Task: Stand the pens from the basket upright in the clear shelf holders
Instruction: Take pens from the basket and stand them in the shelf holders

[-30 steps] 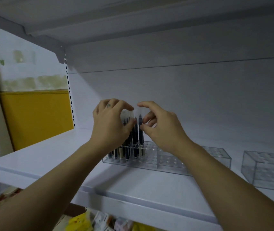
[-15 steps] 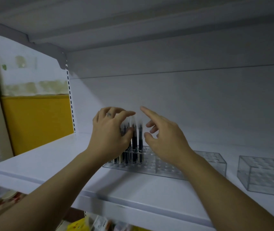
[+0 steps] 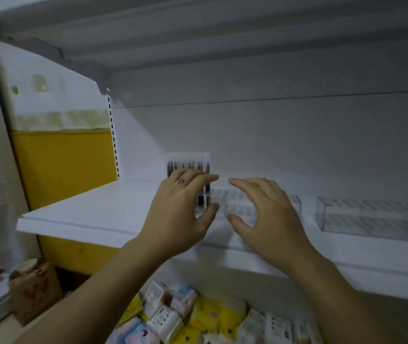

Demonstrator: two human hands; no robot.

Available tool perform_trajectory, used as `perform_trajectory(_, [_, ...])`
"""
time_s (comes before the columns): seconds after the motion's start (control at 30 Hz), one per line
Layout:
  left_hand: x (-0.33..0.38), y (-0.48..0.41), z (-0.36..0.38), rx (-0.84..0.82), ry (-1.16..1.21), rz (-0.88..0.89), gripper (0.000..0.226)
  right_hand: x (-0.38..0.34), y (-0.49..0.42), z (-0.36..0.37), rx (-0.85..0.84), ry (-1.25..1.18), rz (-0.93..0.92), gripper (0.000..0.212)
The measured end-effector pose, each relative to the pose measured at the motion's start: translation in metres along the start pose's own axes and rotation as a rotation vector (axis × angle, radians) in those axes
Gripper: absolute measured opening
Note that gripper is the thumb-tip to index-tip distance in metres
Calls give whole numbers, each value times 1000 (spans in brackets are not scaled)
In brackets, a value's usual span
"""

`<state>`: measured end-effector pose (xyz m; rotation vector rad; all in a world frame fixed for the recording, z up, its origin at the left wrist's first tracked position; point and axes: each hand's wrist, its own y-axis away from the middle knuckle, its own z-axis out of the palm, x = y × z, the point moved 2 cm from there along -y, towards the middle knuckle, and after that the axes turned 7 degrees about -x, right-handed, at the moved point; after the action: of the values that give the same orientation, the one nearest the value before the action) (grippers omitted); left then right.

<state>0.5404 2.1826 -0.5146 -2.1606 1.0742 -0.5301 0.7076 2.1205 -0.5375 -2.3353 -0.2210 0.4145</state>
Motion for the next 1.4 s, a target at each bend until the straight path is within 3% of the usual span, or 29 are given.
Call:
perform_trajectory(0.23, [46, 92, 31, -57, 126, 37, 35, -11, 101, -9, -20, 18, 8, 45])
perform_trajectory(0.43, [62, 161, 86, -159, 254, 3, 28, 0, 185, 28, -236, 14, 160, 33])
perform_trajectory(0.67, [78, 249, 189, -634, 377, -221, 35, 46, 289, 109, -825, -12, 525, 47])
perform_trajectory(0.77, [87, 284, 238, -854, 401, -334, 44, 64, 332, 136, -983, -45, 677, 52])
perform_trajectory(0.9, [102, 334, 296, -1082, 485, -488, 40, 81, 386, 169, -1134, -105, 807, 47])
perform_trajectory(1.07, [119, 419, 339, -1358, 618, -682, 35, 92, 465, 202, -1340, -150, 977, 13])
perform_trajectory(1.23, [126, 478, 359, -1557, 651, -615, 33, 97, 520, 221, -1477, -216, 1171, 25])
perform_trajectory(1.4, [128, 492, 383, -1642, 649, -683, 36, 97, 536, 241, -1436, -201, 1270, 40])
